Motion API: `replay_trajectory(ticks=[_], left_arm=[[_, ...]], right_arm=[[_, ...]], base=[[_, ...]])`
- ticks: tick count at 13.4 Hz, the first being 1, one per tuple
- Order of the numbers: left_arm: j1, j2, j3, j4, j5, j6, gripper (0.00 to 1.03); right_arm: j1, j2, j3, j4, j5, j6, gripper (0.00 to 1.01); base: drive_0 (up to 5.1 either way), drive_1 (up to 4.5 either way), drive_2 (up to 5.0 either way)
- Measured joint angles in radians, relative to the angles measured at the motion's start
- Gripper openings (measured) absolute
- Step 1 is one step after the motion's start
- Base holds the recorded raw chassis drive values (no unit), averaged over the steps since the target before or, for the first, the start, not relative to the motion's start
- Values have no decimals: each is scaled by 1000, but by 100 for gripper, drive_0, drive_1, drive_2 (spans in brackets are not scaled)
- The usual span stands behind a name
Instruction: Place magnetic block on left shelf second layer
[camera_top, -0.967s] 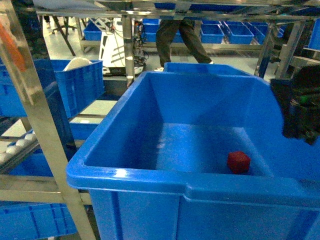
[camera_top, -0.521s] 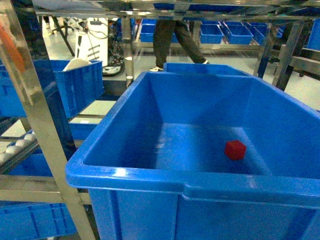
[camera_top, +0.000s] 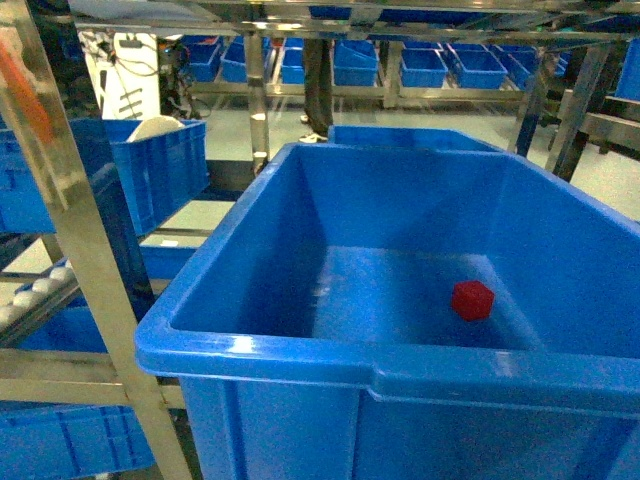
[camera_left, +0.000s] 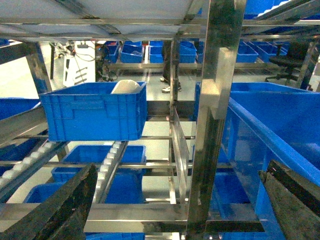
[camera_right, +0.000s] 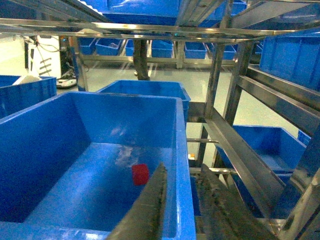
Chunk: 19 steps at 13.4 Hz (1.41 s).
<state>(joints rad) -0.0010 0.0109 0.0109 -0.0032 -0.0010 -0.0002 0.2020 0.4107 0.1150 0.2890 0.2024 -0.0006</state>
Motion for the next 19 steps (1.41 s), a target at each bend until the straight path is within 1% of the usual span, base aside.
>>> replay_trajectory(ticks=[1,3,4,5,6,7,8,10,11,12,13,15,16,18,19], left_arm=[[0,0,0,0,0,0,98],[0,0,0,0,0,0,98],[0,0,0,0,0,0,98],[0,0,0,0,0,0,98],[0,0,0,1,1,0,98],[0,0,0,0,0,0,98],[0,0,0,0,0,0,98],[0,0,0,0,0,0,98],[0,0,0,0,1,0,98],[0,0,0,0,0,0,98],[0,0,0,0,0,0,98],[0,0,0,0,1,0,98],[0,0,0,0,0,0,98],[0,0,0,0,1,0,98],[0,0,0,0,0,0,98]], right_arm=[[-31,-35,-16,-11,-27,0,3],[-78,-86,-45,-42,-74,0,2],[-162,-119,-56,-60,-176,0,2],[-210,-146,-63,-79,-186,1,2],[-202,-171,-70,-92,-203,1,2],[-202,-189,-78,-106,-203,1,2],[-202,-208,-101,-78,-203,0,2],[-202,-239,-102,-117,-203,0,2],[-202,-297,-101,-203,-202,0,2],[-202,-402,-101,-293,-203,0,2],[-202,-406,-101,-302,-202,0,2],[-202,-406,-101,-293,-203,0,70],[-202,-406,-101,-293,-203,0,79],[-202,-406,-101,-293,-203,0,89],[-202,-406,-101,-293,-203,0,90]], base=[[0,0,0],[0,0,0],[0,0,0],[0,0,0],[0,0,0],[0,0,0],[0,0,0],[0,0,0],[0,0,0],[0,0,0],[0,0,0],[0,0,0],[0,0,0],[0,0,0],[0,0,0]])
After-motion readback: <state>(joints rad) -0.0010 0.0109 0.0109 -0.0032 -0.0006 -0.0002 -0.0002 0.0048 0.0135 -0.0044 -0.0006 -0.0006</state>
